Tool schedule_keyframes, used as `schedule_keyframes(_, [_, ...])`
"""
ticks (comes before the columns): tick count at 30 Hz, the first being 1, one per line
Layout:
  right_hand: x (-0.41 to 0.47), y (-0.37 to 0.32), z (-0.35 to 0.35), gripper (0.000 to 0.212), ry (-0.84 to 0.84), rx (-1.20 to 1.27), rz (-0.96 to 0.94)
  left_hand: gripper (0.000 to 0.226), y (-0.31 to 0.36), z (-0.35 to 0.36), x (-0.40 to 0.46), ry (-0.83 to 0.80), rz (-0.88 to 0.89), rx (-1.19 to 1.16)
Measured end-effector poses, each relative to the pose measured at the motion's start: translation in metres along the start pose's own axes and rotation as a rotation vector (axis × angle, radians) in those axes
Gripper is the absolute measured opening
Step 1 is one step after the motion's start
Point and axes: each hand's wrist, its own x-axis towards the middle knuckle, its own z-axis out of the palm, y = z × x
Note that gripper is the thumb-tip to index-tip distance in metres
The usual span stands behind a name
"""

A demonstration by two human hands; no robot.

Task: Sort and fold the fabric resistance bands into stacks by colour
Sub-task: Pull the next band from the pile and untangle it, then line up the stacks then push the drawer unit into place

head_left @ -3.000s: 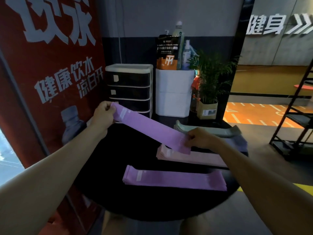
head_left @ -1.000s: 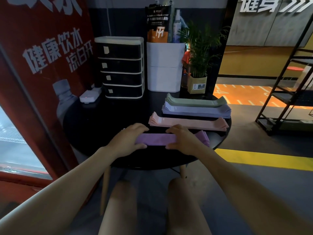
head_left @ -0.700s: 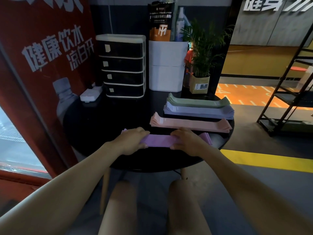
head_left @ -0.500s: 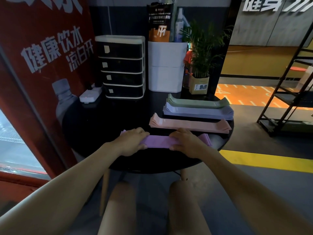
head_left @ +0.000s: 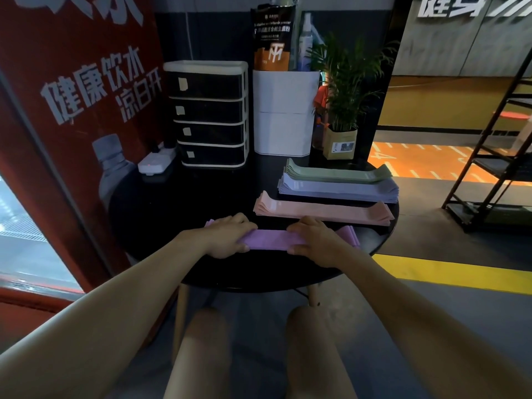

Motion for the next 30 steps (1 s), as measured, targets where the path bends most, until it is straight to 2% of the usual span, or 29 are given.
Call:
schedule_keyframes(3, [0.001,-0.001,-0.004,0.060,-0.034,0.004,0.002,0.063,-0.002,-0.001,0.000,-0.003,0.005,-0.052])
schedule_keyframes(6, [0.009,-0.006,-0.016,0.060,-0.050,-0.006,-0.012,0.056,-0.004,-0.013,0.000,0.106,0.028,-0.252])
schedule_keyframes(11, [0.040,-0.017,-0.042,0.049,0.097,0.204,0.030,0.044,-0.017,-0.043,0.006,0.384,-0.033,-0.406])
schedule_keyframes(16, [0.099,-0.030,-0.059,0.038,0.237,0.336,0.065,0.040,-0.054,-0.065,0.023,0.558,-0.111,-0.489])
schedule_keyframes(20, [0.164,-0.032,-0.063,0.037,0.284,0.361,0.096,0.039,-0.099,-0.081,0.046,0.579,-0.170,-0.526])
schedule_keyframes(30, [0.294,-0.040,-0.093,0.043,0.220,0.272,0.201,0.041,-0.218,-0.133,0.101,0.575,-0.334,-0.564])
